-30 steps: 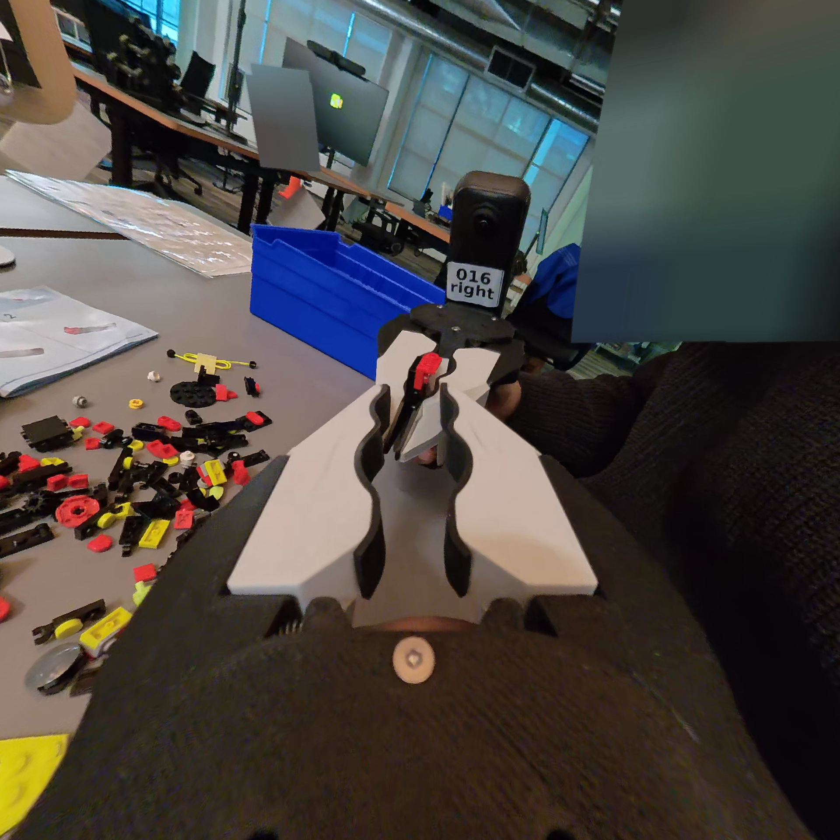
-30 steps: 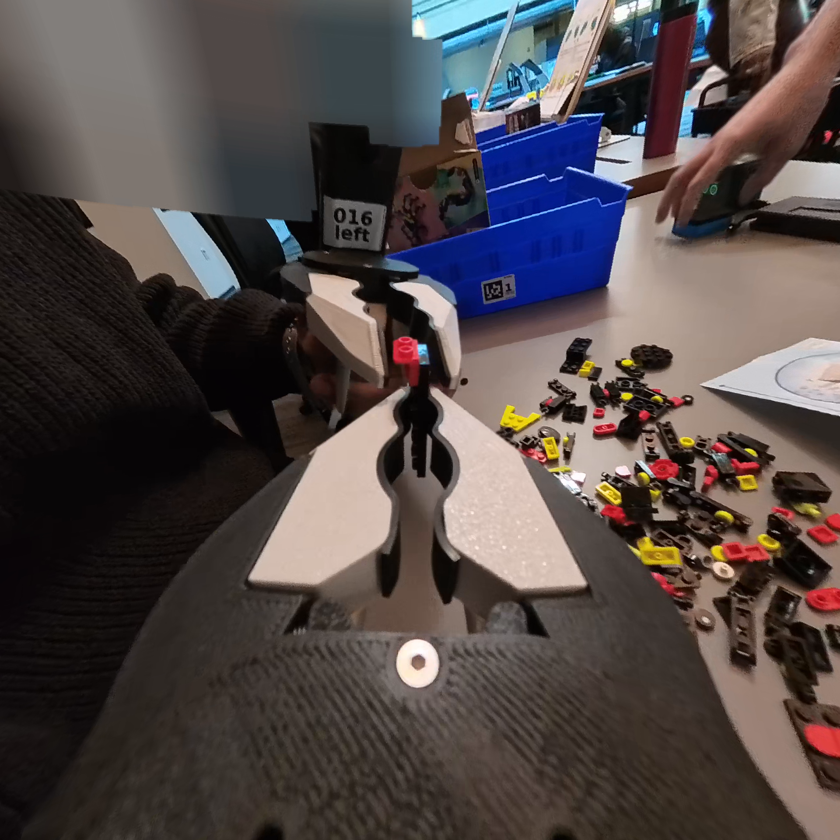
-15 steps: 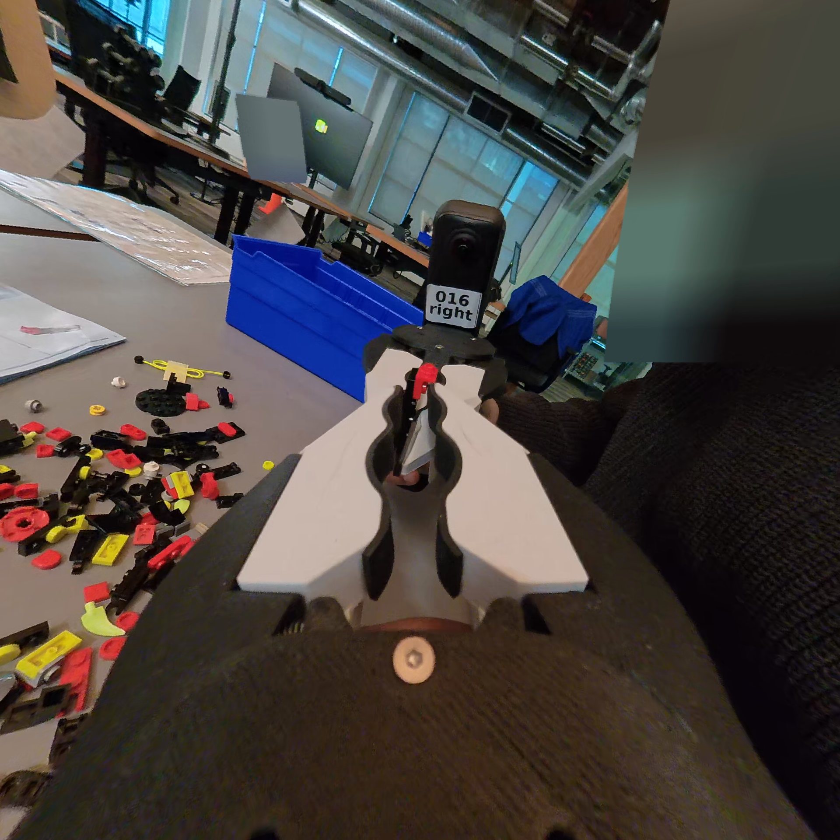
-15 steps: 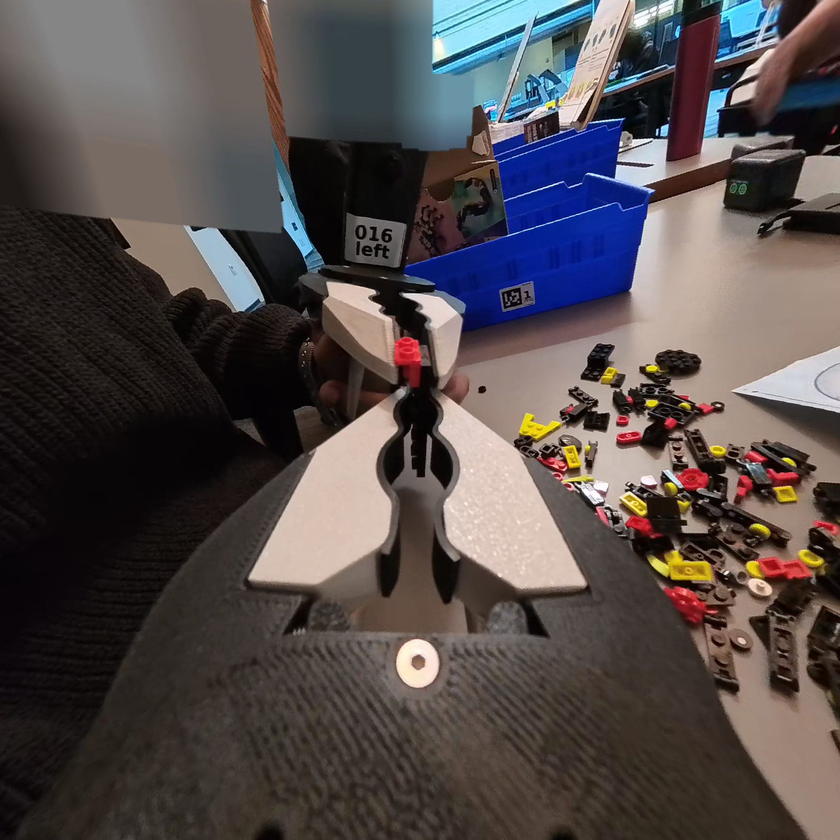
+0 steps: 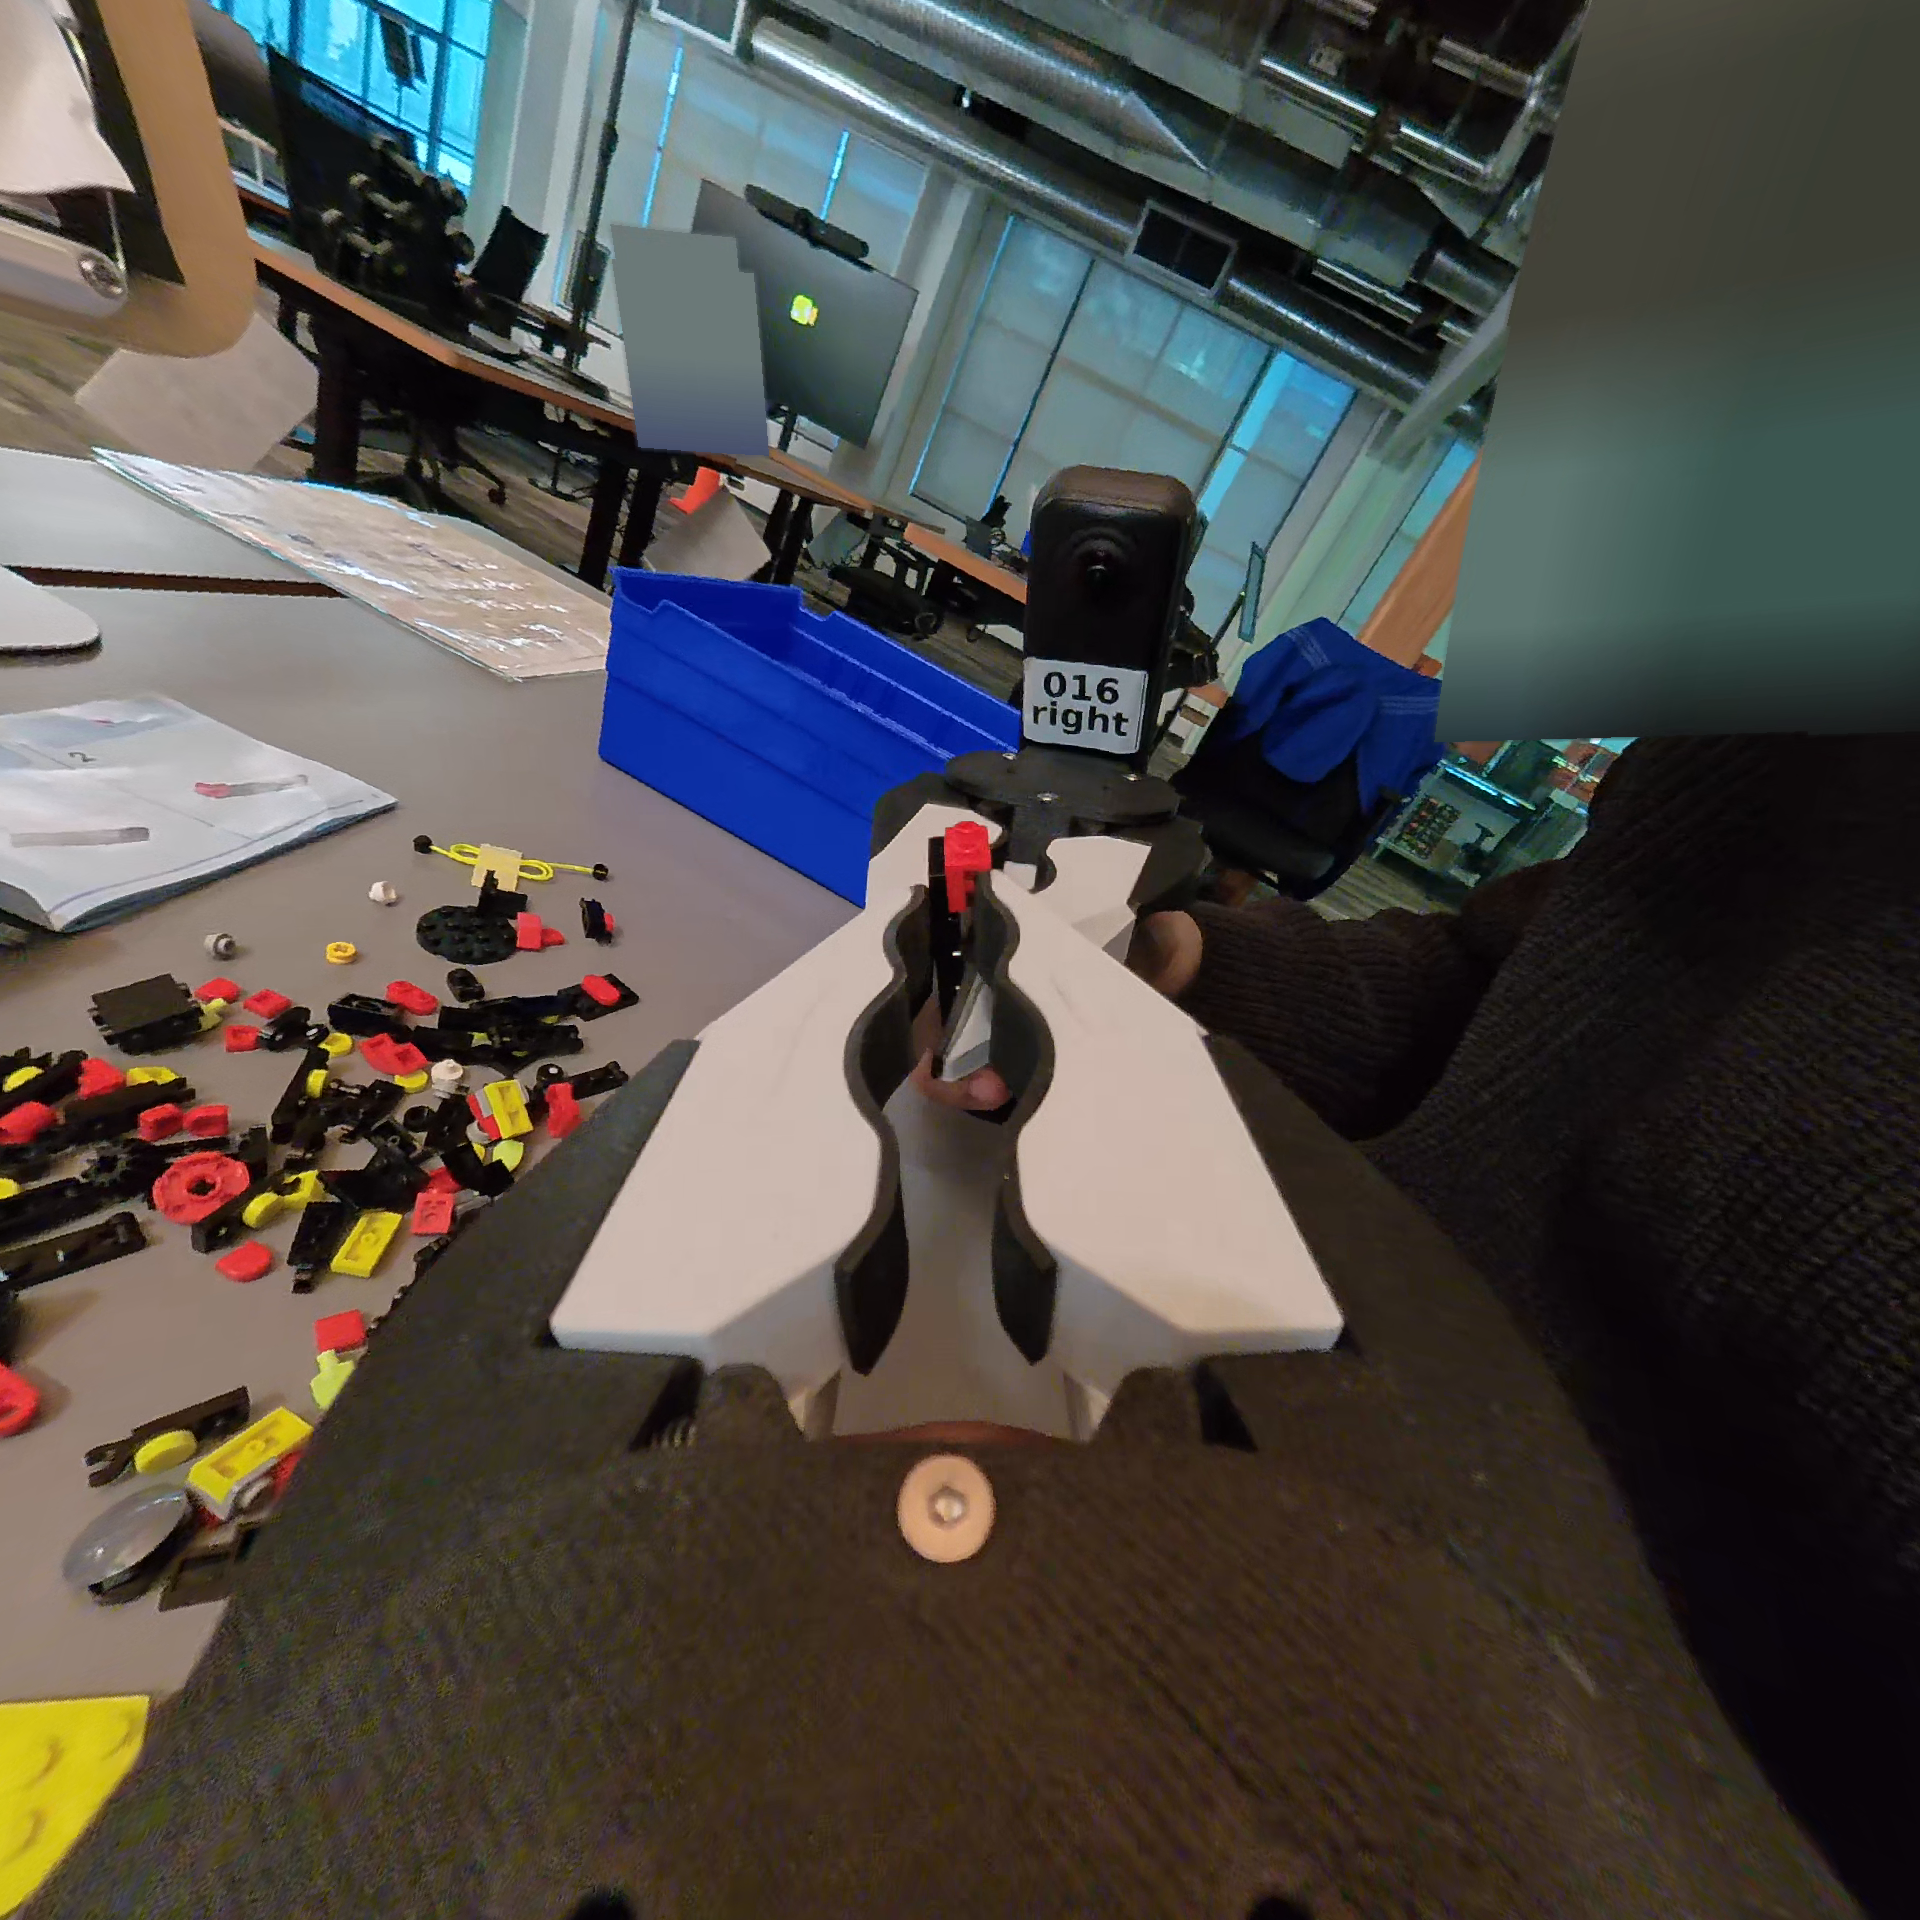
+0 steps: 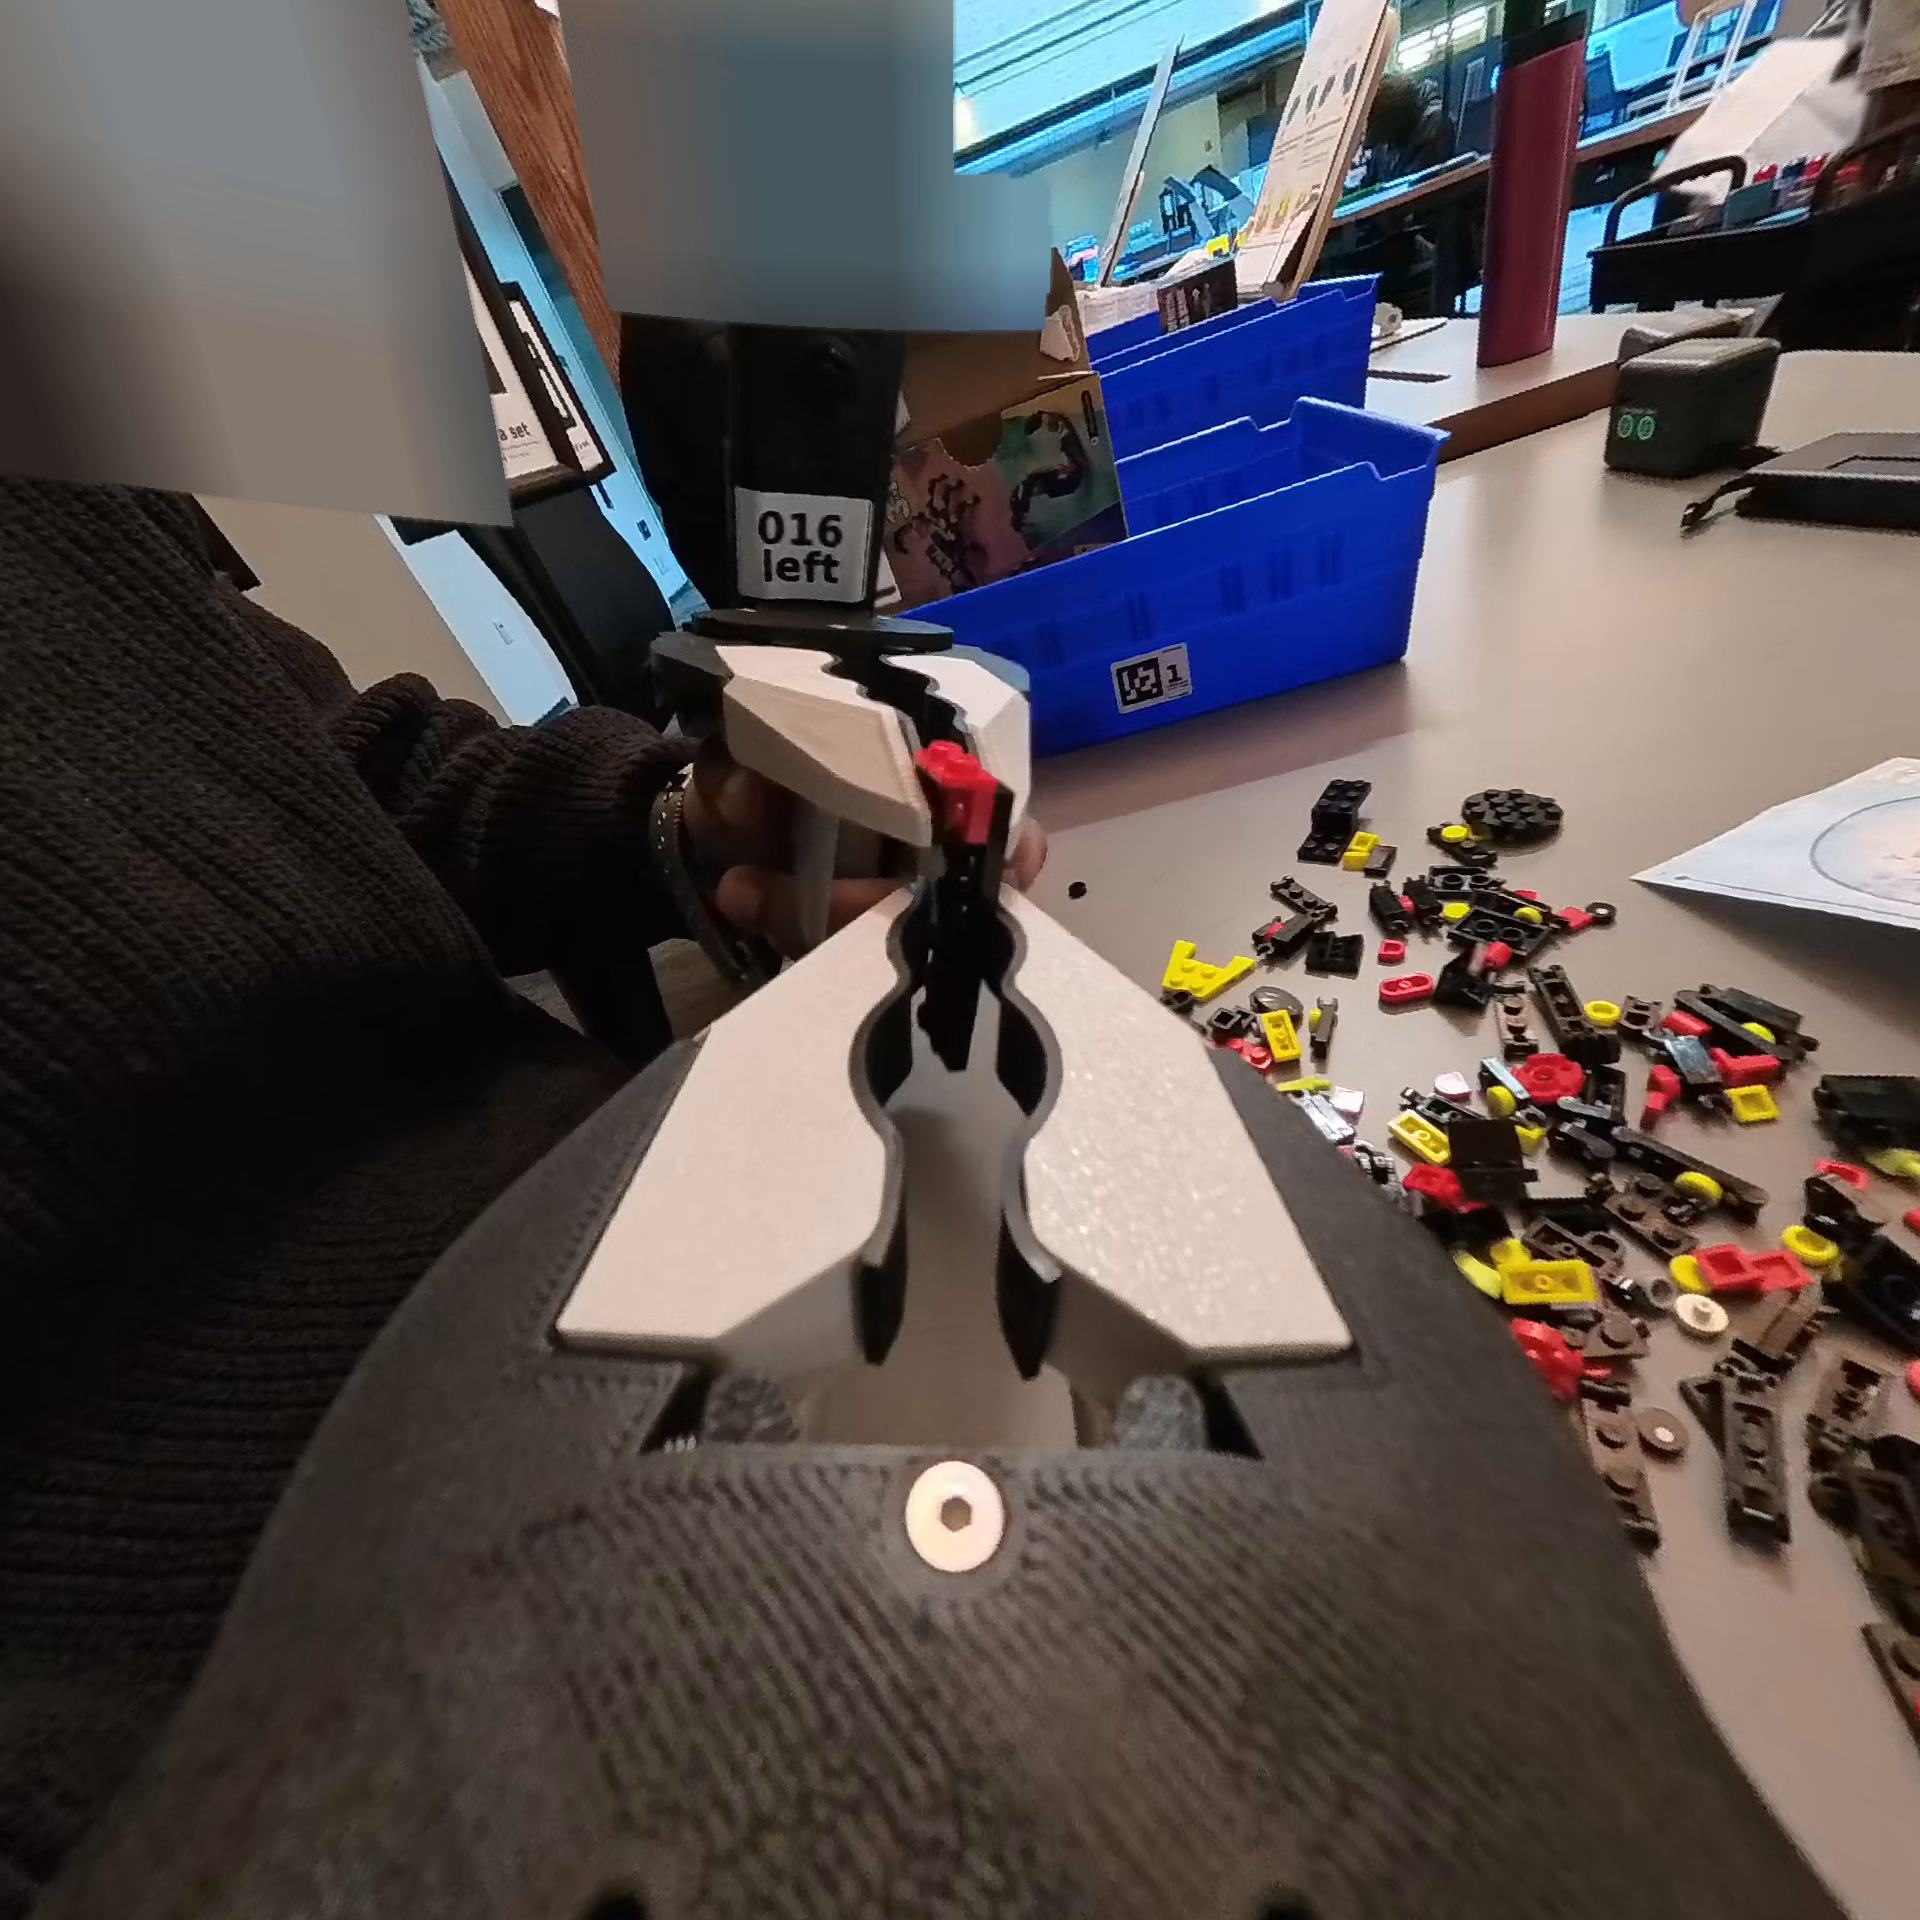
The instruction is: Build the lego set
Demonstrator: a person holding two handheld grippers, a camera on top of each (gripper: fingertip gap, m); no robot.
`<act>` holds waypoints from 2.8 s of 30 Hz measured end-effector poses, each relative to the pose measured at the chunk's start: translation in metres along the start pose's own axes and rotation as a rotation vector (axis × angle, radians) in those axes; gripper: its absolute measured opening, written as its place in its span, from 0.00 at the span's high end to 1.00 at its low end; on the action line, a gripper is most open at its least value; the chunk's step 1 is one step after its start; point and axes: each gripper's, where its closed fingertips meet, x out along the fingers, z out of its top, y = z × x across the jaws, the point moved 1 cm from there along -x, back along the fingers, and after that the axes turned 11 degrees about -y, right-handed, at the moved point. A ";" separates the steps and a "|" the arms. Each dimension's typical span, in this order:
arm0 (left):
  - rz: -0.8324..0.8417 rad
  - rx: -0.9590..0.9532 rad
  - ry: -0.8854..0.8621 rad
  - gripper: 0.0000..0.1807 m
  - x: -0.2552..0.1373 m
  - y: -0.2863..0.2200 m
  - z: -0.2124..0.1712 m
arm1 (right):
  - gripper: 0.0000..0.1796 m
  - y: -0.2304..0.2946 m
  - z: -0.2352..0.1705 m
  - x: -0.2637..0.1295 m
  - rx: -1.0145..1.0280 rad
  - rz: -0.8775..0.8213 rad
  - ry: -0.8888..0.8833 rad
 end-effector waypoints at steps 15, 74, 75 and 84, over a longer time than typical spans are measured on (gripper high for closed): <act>0.020 0.002 -0.025 0.98 -0.004 0.006 0.007 | 0.89 -0.011 0.014 -0.014 0.022 -0.028 -0.056; 0.018 -0.140 0.004 0.96 -0.007 0.011 0.001 | 0.97 -0.014 0.025 -0.021 0.167 0.019 -0.104; 0.011 -0.146 0.005 0.95 -0.007 0.010 0.001 | 0.97 -0.014 0.025 -0.021 0.167 0.019 -0.103; -0.002 -0.146 0.003 0.97 -0.005 0.008 0.001 | 0.97 -0.011 0.026 -0.021 0.186 0.034 -0.111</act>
